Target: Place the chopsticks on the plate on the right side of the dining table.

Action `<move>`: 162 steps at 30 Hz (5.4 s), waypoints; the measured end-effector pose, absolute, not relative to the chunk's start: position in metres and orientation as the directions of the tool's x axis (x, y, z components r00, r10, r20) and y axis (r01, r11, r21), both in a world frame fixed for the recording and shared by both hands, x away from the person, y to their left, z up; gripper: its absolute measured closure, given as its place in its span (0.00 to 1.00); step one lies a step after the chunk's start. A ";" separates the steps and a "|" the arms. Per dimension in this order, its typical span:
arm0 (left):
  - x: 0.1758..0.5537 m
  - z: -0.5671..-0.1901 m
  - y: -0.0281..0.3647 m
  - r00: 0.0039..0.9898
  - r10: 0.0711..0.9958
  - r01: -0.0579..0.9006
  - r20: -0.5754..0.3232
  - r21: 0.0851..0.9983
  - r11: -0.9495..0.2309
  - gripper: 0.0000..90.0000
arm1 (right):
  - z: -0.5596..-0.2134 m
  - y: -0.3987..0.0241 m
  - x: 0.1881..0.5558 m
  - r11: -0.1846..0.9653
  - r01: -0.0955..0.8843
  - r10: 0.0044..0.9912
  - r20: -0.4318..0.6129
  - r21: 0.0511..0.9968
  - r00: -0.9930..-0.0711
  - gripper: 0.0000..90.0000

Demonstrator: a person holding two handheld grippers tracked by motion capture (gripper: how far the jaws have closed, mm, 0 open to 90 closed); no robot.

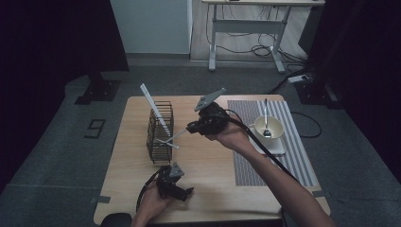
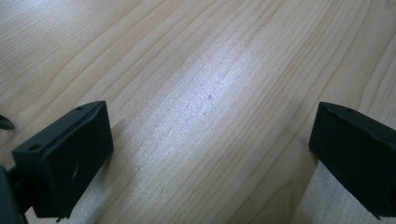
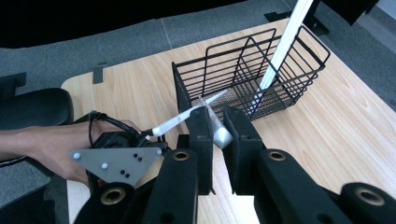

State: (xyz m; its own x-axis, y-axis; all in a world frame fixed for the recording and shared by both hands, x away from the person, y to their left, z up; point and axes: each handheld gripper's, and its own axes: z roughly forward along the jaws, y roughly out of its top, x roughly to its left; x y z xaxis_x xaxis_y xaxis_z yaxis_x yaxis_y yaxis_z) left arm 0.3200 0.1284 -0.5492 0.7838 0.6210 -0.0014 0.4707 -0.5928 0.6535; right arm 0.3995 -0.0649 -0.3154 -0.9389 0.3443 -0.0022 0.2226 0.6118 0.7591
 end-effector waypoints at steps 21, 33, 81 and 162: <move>0.320 -0.549 0.129 0.785 0.619 0.469 -0.002 0.654 -0.593 0.00 | -0.277 -0.110 0.393 0.557 0.236 0.373 0.014 0.796 -0.928 0.90; 0.320 -0.549 0.129 0.786 0.618 0.472 -0.003 0.650 -0.596 0.00 | -0.250 -0.141 0.383 0.525 0.235 0.415 -0.005 0.818 -0.910 0.90; 0.342 -0.485 0.071 0.880 0.474 0.309 -0.030 0.793 -0.524 0.62 | -0.305 -0.139 0.350 0.587 0.240 0.377 0.000 0.773 -0.926 0.90; 0.339 -0.451 0.099 0.955 0.295 0.180 -0.002 0.797 -0.576 0.96 | -0.399 -0.215 0.382 0.515 0.406 0.692 -0.086 0.755 -0.717 0.34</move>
